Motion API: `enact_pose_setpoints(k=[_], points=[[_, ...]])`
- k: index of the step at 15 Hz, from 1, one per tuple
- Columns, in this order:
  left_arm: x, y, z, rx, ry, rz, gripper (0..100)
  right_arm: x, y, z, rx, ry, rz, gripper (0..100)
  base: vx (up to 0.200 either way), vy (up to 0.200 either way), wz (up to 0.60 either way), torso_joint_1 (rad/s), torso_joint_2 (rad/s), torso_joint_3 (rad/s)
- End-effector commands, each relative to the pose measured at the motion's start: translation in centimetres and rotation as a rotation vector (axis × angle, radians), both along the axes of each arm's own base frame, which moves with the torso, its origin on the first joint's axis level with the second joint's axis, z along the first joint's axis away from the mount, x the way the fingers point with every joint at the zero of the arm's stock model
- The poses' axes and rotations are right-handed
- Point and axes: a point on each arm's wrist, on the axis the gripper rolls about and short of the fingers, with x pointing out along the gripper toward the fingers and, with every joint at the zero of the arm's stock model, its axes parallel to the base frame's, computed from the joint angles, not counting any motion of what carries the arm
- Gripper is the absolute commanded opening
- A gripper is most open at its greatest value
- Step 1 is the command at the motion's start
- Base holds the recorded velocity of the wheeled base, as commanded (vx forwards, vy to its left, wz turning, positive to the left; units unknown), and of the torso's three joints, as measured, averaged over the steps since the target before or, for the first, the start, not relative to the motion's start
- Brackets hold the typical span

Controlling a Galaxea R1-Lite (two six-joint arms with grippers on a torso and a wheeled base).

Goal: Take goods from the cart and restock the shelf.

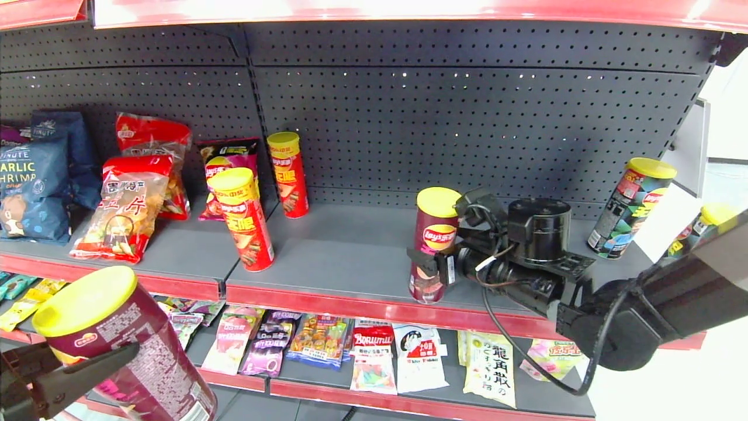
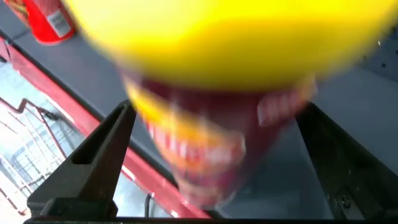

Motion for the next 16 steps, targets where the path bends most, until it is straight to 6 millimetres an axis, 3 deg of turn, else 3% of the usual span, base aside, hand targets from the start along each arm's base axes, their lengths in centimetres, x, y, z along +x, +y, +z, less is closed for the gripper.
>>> enact_pose_setpoints(k=[1,4,8,12,13,14,15,16], points=[[0.0,0.0,0.0,0.0,0.0,0.0,0,-1.2,-0.7,0.7,0.002,-0.005,-0.005,100,0.0,0.0,0.0,0.0,0.0,0.0],[0.0,0.0,0.0,0.0,0.0,0.0,0,-2.4,-1.3,1.1,0.003,-0.004,0.001,100,0.0,0.0,0.0,0.0,0.0,0.0],[-0.1,0.0,0.2,0.003,-0.01,0.004,0,-5.6,-2.9,2.1,0.011,-0.006,0.017,100,0.0,0.0,0.0,0.0,0.0,0.0],[-0.1,0.0,0.3,0.005,-0.017,0.004,0,-11.4,-5.6,3.5,0.033,-0.043,0.059,100,0.0,0.0,0.0,0.0,0.0,0.0],[-0.1,0.0,0.3,0.005,-0.017,0.004,0,-11.7,-5.7,3.4,0.031,-0.041,0.06,100,0.0,0.0,0.0,0.0,0.0,0.0],[-0.4,0.0,0.4,0.003,-0.032,0.0,0,-14.0,-7.0,3.3,0.022,-0.053,0.084,100,0.0,0.0,0.0,0.0,0.0,0.0],[-0.7,0.0,0.4,0.003,-0.042,-0.003,0,-15.0,-7.8,3.2,0.013,-0.064,0.079,100,0.0,0.0,0.0,0.0,0.0,0.0],[-1.4,0.0,0.8,0.007,-0.083,-0.003,0,-16.8,-9.8,3.4,0.02,-0.107,0.032,100,0.0,0.0,0.0,0.0,0.0,0.0]])
